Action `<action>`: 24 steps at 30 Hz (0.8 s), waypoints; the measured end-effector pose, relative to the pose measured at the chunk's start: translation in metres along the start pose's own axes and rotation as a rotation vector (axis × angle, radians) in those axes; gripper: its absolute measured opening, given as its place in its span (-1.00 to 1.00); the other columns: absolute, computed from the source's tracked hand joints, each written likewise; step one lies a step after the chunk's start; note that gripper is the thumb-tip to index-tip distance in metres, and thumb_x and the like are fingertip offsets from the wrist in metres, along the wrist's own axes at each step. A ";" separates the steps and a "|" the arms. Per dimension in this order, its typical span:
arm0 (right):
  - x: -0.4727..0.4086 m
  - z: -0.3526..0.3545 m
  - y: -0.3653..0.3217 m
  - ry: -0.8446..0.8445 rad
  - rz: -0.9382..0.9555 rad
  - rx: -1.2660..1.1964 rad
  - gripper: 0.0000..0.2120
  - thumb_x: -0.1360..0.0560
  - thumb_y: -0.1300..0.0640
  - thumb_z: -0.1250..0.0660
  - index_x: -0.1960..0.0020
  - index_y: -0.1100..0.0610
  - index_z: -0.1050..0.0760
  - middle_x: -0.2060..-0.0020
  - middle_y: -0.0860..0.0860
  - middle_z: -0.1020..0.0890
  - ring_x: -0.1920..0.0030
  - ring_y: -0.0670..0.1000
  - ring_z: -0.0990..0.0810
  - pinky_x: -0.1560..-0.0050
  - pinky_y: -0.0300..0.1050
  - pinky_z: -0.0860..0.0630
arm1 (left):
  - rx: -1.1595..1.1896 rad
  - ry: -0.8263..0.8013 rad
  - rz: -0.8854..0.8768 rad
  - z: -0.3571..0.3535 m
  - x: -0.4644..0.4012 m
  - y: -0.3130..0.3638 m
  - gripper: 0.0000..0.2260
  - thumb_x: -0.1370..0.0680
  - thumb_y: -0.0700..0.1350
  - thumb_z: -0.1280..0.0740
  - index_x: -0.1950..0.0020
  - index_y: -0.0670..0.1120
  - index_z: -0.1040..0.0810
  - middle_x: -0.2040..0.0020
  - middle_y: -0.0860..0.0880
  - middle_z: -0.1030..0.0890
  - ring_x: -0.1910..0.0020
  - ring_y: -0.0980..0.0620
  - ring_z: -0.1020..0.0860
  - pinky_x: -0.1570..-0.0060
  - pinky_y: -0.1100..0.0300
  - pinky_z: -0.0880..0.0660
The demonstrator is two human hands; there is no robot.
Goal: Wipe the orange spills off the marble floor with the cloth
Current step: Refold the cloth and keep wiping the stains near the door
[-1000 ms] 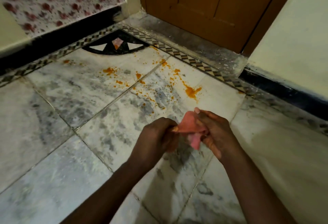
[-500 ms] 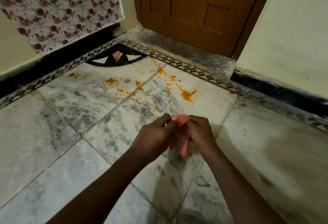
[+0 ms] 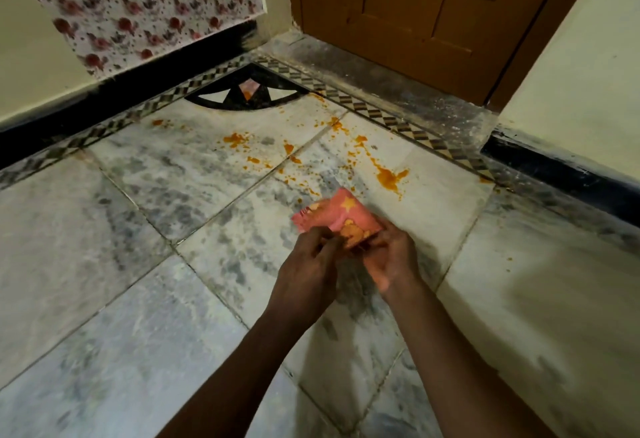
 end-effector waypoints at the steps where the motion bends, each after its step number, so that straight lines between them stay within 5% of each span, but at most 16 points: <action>1: -0.010 0.013 0.003 0.100 0.004 0.054 -0.53 -0.31 0.44 -0.17 -0.16 0.30 -0.61 0.19 0.22 -0.67 0.18 0.18 -0.61 0.14 -0.05 -0.50 | 0.019 -0.083 0.000 -0.011 0.001 -0.008 -0.56 -0.43 -0.25 -0.35 -0.33 -0.09 -0.54 -0.25 -0.17 -0.56 -0.12 -0.23 -0.63 0.23 0.01 -0.66; 3: -0.030 0.047 0.008 0.313 0.145 0.256 -0.73 -0.50 0.47 -0.22 -0.06 0.25 -0.62 -0.02 0.31 -0.71 0.05 0.19 -0.65 0.15 -0.08 -0.51 | 0.063 -0.216 0.017 -0.030 0.004 -0.024 -0.63 -0.45 -0.14 -0.33 -0.27 -0.07 -0.56 -0.24 -0.12 -0.57 -0.15 -0.22 -0.62 0.10 -0.03 -0.66; 5: -0.035 0.058 -0.002 0.438 0.503 0.591 -0.74 -0.48 0.45 -0.28 -0.05 0.24 -0.64 -0.08 0.28 -0.70 -0.08 0.24 -0.67 0.00 -0.08 -0.52 | 0.065 -0.233 0.053 -0.038 0.006 -0.046 -0.68 -0.49 -0.05 -0.29 -0.20 -0.09 -0.62 -0.20 -0.10 -0.60 -0.12 -0.20 -0.62 0.05 -0.04 -0.64; 8: -0.047 0.025 0.013 0.195 0.941 1.070 -0.64 -0.43 0.21 -0.25 -0.16 0.26 -0.64 -0.14 0.20 -0.65 -0.22 0.28 -0.61 -0.26 0.01 -0.52 | -0.007 -0.180 0.136 -0.038 -0.001 -0.099 -0.65 -0.49 -0.01 -0.24 -0.15 -0.15 -0.64 -0.19 -0.17 -0.62 -0.08 -0.27 -0.63 0.04 -0.10 -0.64; 10: -0.064 -0.002 0.040 0.105 0.955 1.361 -0.44 -0.50 0.00 -0.18 -0.34 0.30 -0.59 -0.35 0.28 -0.59 -0.39 0.31 -0.55 -0.43 0.14 -0.49 | -0.101 -0.134 0.192 -0.027 -0.011 -0.141 -0.54 -0.45 0.02 -0.22 -0.23 -0.18 -0.63 -0.25 -0.21 -0.61 -0.09 -0.32 -0.63 0.02 -0.10 -0.64; 13: -0.089 -0.036 0.075 0.234 0.827 1.710 -0.21 -0.56 -0.26 -0.04 -0.63 0.18 -0.33 -0.65 0.21 -0.31 -0.65 0.29 -0.26 -0.58 0.33 -0.22 | -0.250 -0.092 0.299 -0.007 -0.031 -0.204 -0.49 -0.51 0.06 -0.21 -0.35 -0.20 -0.58 -0.35 -0.23 -0.56 -0.18 -0.34 -0.59 -0.11 -0.16 -0.59; 15: -0.101 -0.049 0.078 0.290 0.841 1.768 -0.21 -0.58 -0.32 -0.04 -0.68 0.11 -0.26 -0.69 0.16 -0.21 -0.69 0.29 -0.13 -0.62 0.34 -0.11 | -0.309 -0.043 0.369 0.004 -0.035 -0.232 -0.50 -0.53 0.05 -0.27 -0.41 -0.16 -0.52 -0.42 -0.21 -0.52 -0.29 -0.32 -0.54 -0.23 -0.20 -0.51; 18: -0.113 -0.066 0.074 0.162 0.966 1.875 -0.25 -0.61 -0.33 -0.09 -0.68 0.04 -0.25 -0.70 0.10 -0.20 -0.71 0.28 -0.08 -0.65 0.35 -0.07 | -0.306 0.045 0.498 0.009 -0.029 -0.257 -0.51 -0.61 0.13 -0.24 -0.45 -0.12 -0.46 -0.50 -0.16 -0.46 -0.45 -0.23 -0.43 -0.40 -0.18 -0.36; 22: -0.089 -0.048 0.077 -0.079 1.043 2.018 -0.26 -0.63 -0.39 -0.06 -0.71 -0.05 -0.19 -0.73 0.00 -0.10 -0.73 0.21 0.00 -0.66 0.29 -0.07 | -0.241 0.078 0.585 0.009 -0.027 -0.261 -0.49 -0.61 0.11 -0.25 -0.48 -0.15 -0.46 -0.54 -0.15 -0.46 -0.48 -0.21 -0.43 -0.43 -0.15 -0.33; 24: -0.089 -0.020 0.059 -0.027 0.982 2.050 -0.25 -0.61 -0.42 -0.06 -0.70 -0.11 -0.17 -0.73 -0.01 -0.11 -0.72 0.22 -0.05 -0.63 0.29 -0.12 | -0.242 0.075 0.581 0.011 -0.030 -0.260 -0.49 -0.61 0.09 -0.26 -0.48 -0.16 -0.46 -0.56 -0.15 -0.44 -0.49 -0.20 -0.43 -0.43 -0.14 -0.33</action>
Point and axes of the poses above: each hand's wrist, its own x-axis away from the middle knuckle, its own z-axis out of the back of the hand, y = z × x, the point moved 5 cm from there along -x, towards the middle knuckle
